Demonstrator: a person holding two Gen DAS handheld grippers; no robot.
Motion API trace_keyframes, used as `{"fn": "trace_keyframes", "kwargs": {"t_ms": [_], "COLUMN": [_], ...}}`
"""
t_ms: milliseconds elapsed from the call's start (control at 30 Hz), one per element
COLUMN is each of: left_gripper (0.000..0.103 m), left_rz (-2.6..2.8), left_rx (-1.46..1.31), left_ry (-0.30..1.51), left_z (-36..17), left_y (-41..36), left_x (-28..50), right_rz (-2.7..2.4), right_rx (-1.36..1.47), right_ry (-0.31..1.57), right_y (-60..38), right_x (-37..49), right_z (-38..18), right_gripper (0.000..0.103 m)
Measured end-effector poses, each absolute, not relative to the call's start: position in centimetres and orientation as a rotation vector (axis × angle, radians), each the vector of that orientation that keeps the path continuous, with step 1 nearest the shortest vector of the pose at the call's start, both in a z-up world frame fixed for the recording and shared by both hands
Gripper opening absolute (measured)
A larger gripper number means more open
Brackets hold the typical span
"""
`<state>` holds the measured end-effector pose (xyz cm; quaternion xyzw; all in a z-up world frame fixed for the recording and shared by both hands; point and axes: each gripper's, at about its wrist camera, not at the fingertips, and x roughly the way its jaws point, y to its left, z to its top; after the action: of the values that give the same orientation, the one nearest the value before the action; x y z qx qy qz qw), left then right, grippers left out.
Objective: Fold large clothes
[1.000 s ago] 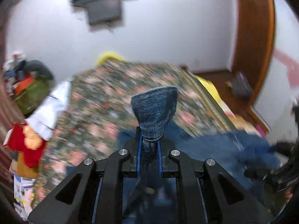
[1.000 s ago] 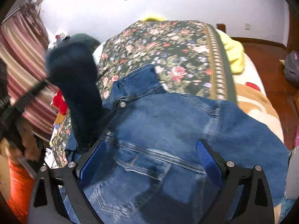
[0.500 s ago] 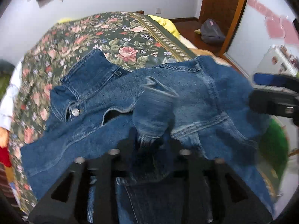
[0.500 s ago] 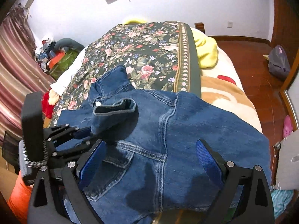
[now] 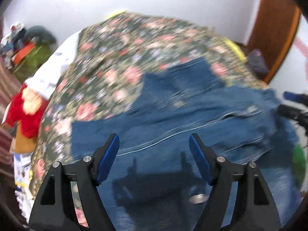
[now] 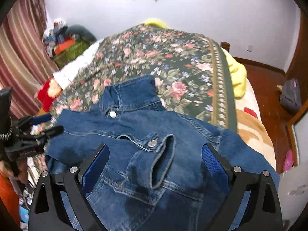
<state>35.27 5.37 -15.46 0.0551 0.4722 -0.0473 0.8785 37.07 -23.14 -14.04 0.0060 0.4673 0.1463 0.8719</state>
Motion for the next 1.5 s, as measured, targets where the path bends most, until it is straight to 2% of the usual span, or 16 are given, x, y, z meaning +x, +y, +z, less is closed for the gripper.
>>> {"fn": "trace_keyframes", "kwargs": {"t_ms": [300,567,733,867,1200,1333,1500], "left_gripper": [0.074,0.078,0.078,0.078,0.078,0.078,0.080], "left_rz": [0.077,0.099,0.103,0.110,0.042,-0.040,-0.157], "left_rx": [0.113,0.284,0.255,0.230,0.259,0.248,0.230], "left_ry": [1.145,1.075,1.099,1.117,0.971,0.924,0.902], "left_z": [-24.1,-25.6,-25.0,-24.0,-17.6,-15.5,-14.6], "left_y": [12.5,11.1,11.9,12.1,7.6,4.1,-0.7], "left_x": [35.5,33.2,32.7,32.0,31.7,32.3,33.8], "right_rz": [0.241,0.248,0.257,0.240,0.104,0.002,-0.130], "right_rx": [-0.161,-0.084,-0.004,-0.001,0.123,0.213,0.377], "right_ry": [1.112,1.186,1.195,1.130,0.950,0.948,1.008], "right_y": [-20.2,-22.0,-23.2,-24.7,-33.4,-38.3,-45.1], "right_x": [39.1,38.6,37.3,35.5,30.6,28.6,25.6], "right_z": [-20.3,-21.5,-20.1,-17.6,-12.0,-12.5,-15.7], "right_gripper": [0.096,0.097,0.097,0.097,0.097,0.097,0.097]}}
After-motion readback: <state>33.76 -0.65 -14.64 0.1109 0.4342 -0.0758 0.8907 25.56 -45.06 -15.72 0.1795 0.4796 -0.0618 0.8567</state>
